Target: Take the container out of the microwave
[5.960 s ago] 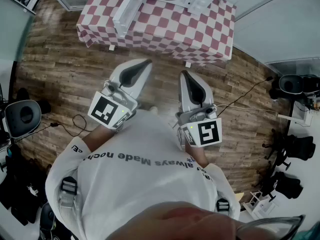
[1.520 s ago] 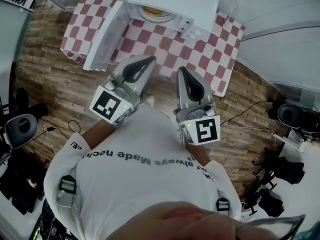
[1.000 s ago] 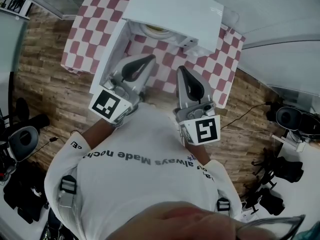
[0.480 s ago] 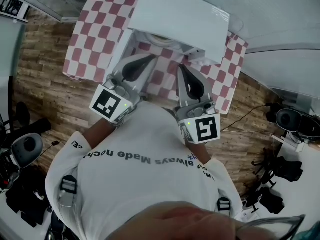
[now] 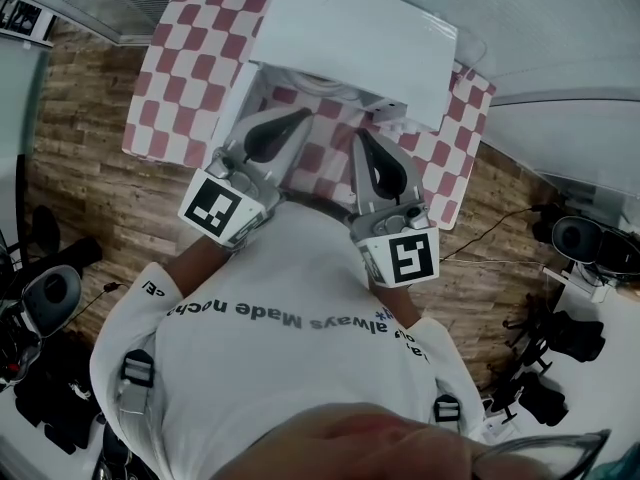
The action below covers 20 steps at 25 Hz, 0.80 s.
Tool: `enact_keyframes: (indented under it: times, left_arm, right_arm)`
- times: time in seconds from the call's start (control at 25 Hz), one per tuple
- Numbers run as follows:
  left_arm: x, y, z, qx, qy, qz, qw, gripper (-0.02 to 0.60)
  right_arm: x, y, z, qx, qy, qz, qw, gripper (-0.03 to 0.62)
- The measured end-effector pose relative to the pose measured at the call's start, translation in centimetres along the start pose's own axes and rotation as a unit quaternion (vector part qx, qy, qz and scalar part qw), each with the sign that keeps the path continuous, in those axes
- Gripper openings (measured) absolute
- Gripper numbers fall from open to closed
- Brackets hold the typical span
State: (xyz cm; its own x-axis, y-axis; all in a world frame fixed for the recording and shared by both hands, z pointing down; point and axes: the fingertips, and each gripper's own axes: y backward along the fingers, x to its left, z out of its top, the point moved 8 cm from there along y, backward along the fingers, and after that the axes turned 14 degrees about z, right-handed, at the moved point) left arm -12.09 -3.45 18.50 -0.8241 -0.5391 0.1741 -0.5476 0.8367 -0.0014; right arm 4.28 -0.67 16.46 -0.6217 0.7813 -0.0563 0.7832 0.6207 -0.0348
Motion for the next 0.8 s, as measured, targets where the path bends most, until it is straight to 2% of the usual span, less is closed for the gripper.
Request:
enact_keyframes:
  times: [0.44,0.8]
  left_arm:
    - [-2.3,-2.5,0.3,0.0,-0.001,0.022,0.9997,0.003]
    - [-2.2,-3.5,-1.9,0.019,0.002,0.031,0.9993,0.003]
  right_arm:
    - [-3.6,2.7,0.2,0.012,0.003,0.016,1.0,0.001]
    - [-4.9,2.7,-1.8,0.033,-0.005,0.032,0.999,0.0]
